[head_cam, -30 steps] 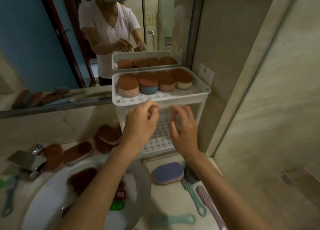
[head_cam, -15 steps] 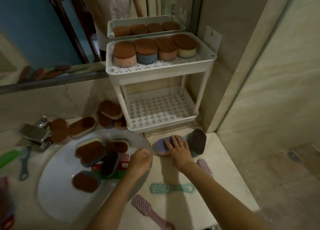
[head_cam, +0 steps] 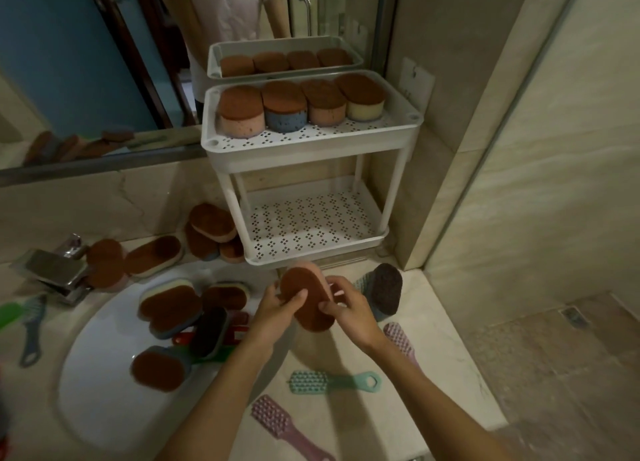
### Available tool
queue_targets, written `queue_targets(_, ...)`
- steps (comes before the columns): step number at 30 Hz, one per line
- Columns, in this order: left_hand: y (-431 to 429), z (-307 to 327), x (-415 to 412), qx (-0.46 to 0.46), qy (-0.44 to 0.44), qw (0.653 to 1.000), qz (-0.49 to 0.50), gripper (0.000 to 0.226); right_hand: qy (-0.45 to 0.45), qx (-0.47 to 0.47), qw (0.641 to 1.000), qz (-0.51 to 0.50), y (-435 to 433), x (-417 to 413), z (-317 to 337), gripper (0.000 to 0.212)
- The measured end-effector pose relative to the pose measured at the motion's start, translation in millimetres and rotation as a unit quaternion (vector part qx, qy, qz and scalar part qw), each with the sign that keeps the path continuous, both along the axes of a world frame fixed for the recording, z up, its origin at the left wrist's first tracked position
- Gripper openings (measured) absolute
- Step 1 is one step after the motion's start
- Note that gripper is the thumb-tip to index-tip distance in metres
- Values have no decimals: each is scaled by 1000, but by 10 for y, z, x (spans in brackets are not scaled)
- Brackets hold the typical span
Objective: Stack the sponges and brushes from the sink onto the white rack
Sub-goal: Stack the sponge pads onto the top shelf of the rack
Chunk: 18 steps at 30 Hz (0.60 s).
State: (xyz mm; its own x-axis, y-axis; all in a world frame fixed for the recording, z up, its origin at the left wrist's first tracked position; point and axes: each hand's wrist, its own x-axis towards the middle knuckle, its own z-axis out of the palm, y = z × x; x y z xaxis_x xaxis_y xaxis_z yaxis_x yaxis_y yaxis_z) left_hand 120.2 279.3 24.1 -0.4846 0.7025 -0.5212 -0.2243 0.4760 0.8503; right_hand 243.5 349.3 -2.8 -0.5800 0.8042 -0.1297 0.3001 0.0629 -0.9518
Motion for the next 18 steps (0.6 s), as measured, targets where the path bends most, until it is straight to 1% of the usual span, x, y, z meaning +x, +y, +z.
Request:
queue_targets(2, 11, 14, 32, 16, 3, 1000, -1, 46, 53, -127, 990, 17, -7, 82, 62, 33)
queue_targets(3, 19, 22, 44, 25, 0, 1000, 9, 41, 72, -161, 984, 6, 7, 125, 88, 32)
queue_targets(4, 34, 22, 47, 29, 4, 999, 22, 39, 81, -149, 985, -22, 32, 166, 94, 34)
queue_targets(5, 45, 35, 48, 30, 17, 999, 34, 39, 55, -92, 992, -69, 66, 204, 79, 34)
queue_targets(6, 57, 39, 35, 34, 30, 998, 45, 39, -6, -13, 992, -125, 115, 241, 51, 34)
queue_targets(7, 64, 53, 24, 39, 42, 997, 52, 38, -88, 60, 979, -172, 179, 270, 29, 37)
queue_targets(8, 65, 66, 15, 46, 53, 996, 57, 38, -168, 113, 960, -194, 239, 288, 10, 44)
queue_targets(9, 58, 91, 12, 49, 64, 995, 58, 38, -239, 137, 942, -190, 290, 299, -3, 52)
queue_targets(10, 48, 108, 6, 54, 74, 994, 55, 40, -300, 140, 929, -165, 331, 300, -39, 58)
queue_targets(12, 30, 140, -7, 61, 89, 993, 47, 41, -391, 127, 906, -103, 390, 299, -111, 67)
queue_targets(14, 13, 167, -34, 65, 97, 992, 41, 40, -428, 112, 894, -72, 437, 306, -185, 70)
queue_targets(16, -5, 193, -72, 65, 108, 991, 37, 40, -415, 104, 901, -73, 475, 328, -210, 67)
queue_targets(18, -29, 202, -113, 62, 113, 991, 35, 39, -395, 119, 907, -84, 498, 356, -192, 61)
